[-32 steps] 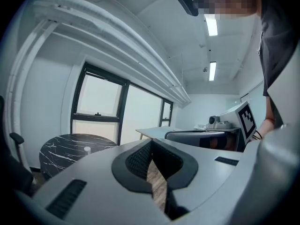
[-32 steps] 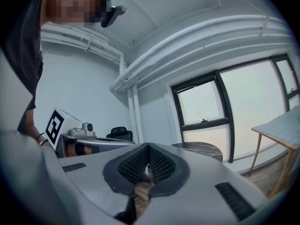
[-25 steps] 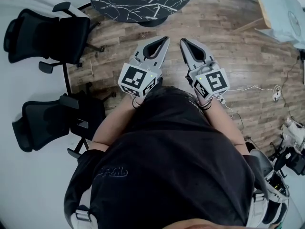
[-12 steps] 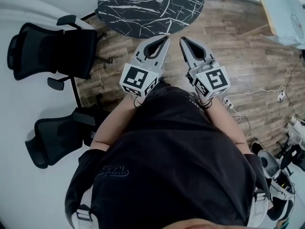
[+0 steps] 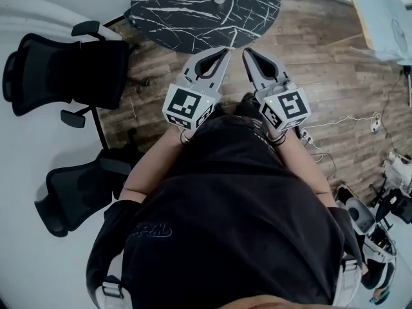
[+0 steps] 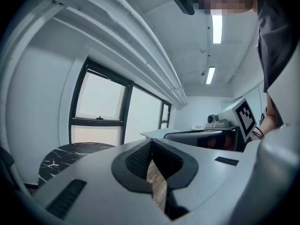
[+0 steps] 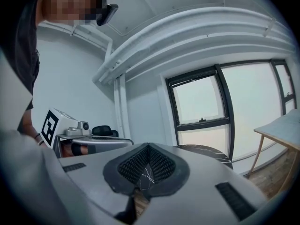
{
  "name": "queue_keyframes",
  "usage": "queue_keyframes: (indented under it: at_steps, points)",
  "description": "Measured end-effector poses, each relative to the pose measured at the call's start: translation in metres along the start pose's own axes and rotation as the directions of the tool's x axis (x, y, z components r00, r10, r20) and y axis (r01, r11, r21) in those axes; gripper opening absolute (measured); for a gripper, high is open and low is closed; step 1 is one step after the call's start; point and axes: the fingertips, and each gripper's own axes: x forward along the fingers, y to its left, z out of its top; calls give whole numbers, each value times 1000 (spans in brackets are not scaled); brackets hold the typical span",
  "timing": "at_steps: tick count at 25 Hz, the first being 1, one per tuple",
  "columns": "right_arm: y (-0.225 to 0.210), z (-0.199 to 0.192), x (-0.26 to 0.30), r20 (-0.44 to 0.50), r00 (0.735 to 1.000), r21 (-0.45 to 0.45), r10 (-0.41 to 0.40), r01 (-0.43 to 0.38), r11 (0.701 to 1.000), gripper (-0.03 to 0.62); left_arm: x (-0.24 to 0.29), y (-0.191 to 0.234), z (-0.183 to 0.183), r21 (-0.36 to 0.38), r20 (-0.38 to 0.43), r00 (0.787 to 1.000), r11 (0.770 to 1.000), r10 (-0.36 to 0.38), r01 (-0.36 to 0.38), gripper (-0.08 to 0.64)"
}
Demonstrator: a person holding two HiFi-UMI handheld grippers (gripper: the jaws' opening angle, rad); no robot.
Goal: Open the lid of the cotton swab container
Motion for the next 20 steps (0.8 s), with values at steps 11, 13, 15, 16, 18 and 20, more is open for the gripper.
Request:
queue_keyframes:
  at_steps: [11, 13, 15, 16, 18, 20]
  points:
    - [9, -1, 47, -22, 992, -1, 122, -122, 993, 23, -8, 26, 8, -1, 24, 998, 998, 58, -58, 14]
    - [7, 3, 54, -20, 990, -8, 140, -140, 990, 23, -5, 32, 10, 2, 26, 997, 997, 79, -79, 14]
    - [2, 6, 60, -19, 987, -10, 157, -157, 988, 23, 1, 39, 11, 1, 28, 995, 995, 100, -100, 14]
    - [-2, 6, 63, -18, 986, -9, 164, -165, 986, 23, 5, 41, 12, 0, 28, 994, 994, 109, -109, 14]
    - [-13, 9, 68, -18, 984, -6, 177, -177, 984, 23, 15, 45, 13, -3, 27, 992, 992, 123, -123, 14]
    - [-25, 12, 73, -20, 982, -5, 189, -189, 982, 23, 26, 48, 16, -14, 29, 990, 991, 136, -135, 14]
